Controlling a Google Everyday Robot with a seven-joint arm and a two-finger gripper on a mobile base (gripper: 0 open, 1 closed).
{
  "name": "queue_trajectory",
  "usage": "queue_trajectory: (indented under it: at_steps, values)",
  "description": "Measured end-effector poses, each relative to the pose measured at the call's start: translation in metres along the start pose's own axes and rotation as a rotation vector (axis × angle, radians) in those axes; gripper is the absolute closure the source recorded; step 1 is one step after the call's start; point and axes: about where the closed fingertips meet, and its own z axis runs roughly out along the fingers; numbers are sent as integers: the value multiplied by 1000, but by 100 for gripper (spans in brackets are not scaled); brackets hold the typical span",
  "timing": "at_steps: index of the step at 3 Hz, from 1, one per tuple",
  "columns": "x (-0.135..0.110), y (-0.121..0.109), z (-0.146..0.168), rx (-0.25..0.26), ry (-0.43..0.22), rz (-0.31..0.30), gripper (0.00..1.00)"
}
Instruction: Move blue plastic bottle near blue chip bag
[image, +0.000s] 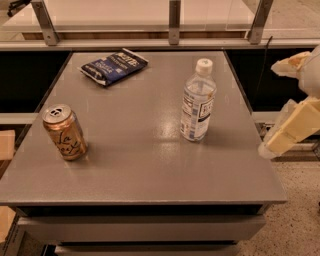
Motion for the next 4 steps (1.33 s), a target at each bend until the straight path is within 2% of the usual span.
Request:
queue_trajectory:
  at_steps: [1,2,3,4]
  values:
    - [3,16,15,-28,-131,47,0]
    - [0,19,23,-27,-264,73,0]
    - [-2,10,31,-3,-377,84,0]
    - [-1,0,39,20,-458,93,0]
